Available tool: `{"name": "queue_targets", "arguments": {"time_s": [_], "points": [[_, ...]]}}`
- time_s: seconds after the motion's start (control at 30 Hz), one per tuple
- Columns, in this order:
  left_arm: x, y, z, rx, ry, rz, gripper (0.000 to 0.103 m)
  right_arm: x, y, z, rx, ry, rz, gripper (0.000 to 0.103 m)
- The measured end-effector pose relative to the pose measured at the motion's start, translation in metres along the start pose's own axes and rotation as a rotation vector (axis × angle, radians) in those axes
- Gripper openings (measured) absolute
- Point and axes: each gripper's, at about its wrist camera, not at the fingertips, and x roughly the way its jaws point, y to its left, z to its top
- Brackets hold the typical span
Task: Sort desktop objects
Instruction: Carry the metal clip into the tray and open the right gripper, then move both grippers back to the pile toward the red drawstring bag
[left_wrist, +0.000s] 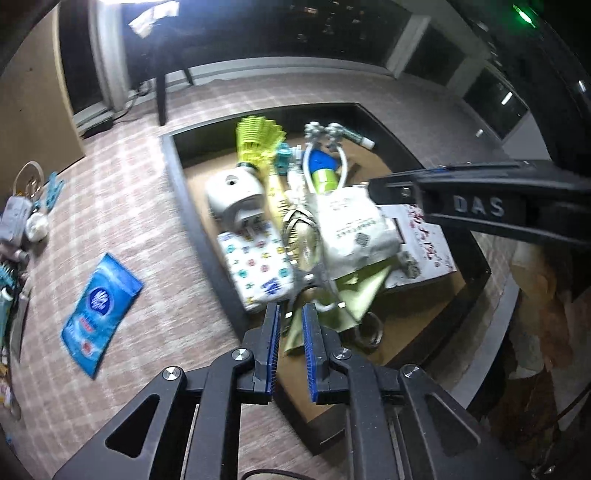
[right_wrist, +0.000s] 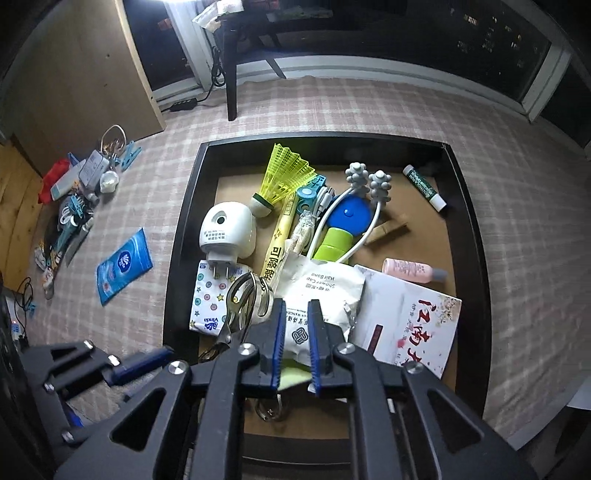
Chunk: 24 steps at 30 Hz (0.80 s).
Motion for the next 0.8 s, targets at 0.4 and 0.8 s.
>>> {"name": "queue_targets", "arguments": {"time_s": [0.4, 0.8], "points": [[-0.040, 0.052, -0.022, -0.103, -0.045, 0.109, 0.012, -0.035, 0.044, -0.017, -0.081, -0.158, -0.037, 0.018], [-0.076, 0.110, -0.049, -0.208, -0.089, 0.179, 0.013, -0.049, 0.115, -0.018, -0.163, -0.184, 0.016, 0.018]]}}
